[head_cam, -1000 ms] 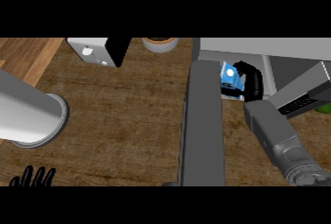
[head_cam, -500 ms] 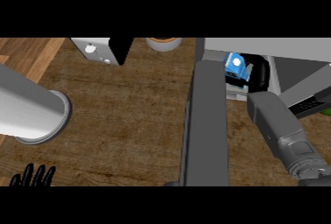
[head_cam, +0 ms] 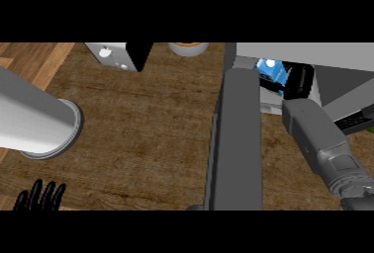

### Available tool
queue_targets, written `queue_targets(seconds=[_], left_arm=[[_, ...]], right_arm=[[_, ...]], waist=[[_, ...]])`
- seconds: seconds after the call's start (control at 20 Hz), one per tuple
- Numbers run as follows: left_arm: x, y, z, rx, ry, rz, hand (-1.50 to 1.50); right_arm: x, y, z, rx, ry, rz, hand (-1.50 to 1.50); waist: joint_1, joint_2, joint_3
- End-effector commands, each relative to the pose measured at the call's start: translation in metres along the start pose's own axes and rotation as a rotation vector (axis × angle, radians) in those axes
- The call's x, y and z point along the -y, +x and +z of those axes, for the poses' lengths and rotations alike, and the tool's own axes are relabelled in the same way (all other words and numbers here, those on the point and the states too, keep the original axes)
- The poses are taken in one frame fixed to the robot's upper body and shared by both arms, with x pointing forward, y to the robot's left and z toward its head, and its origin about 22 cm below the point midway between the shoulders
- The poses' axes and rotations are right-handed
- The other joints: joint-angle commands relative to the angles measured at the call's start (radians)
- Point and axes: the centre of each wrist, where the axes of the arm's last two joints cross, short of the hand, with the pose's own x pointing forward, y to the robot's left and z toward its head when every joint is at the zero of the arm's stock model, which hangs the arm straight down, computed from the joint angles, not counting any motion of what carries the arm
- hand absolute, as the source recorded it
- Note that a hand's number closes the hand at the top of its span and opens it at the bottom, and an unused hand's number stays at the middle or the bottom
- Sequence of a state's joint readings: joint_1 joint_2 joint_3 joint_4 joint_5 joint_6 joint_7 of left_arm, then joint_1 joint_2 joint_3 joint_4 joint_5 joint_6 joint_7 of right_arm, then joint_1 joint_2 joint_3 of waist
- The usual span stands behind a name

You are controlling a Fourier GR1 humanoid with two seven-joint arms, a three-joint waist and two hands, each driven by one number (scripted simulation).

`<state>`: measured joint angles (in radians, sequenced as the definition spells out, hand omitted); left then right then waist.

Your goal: Pick up the milk, place it into the microwave and close the microwave

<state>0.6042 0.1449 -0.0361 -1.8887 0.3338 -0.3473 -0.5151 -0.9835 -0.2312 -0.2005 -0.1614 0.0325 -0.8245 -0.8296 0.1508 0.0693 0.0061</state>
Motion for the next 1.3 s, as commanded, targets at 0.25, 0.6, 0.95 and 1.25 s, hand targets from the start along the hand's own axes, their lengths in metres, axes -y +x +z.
queue_targets(seconds=[0.25,0.6,0.95,1.25], left_arm=[[-0.002,0.000,-0.007,0.005,-0.037,-0.018,-1.50],[-0.002,-0.005,-0.011,-0.011,-0.049,-0.011,-1.50],[0.000,-0.006,-0.016,0.007,-0.050,-0.017,-1.50],[-0.004,-0.004,-0.013,0.022,-0.041,-0.033,-1.50]], right_arm=[[0.038,-0.063,0.039,-0.213,-0.122,0.486,-1.50],[0.009,-0.029,0.026,-0.031,0.138,0.369,-1.50],[-0.016,-0.006,0.034,0.004,0.254,0.277,-1.50],[-0.033,0.010,0.042,0.009,0.346,0.188,-1.50]], waist=[[0.038,0.031,-0.012],[0.050,0.005,0.001],[0.044,0.008,0.002],[0.044,0.003,0.002]])
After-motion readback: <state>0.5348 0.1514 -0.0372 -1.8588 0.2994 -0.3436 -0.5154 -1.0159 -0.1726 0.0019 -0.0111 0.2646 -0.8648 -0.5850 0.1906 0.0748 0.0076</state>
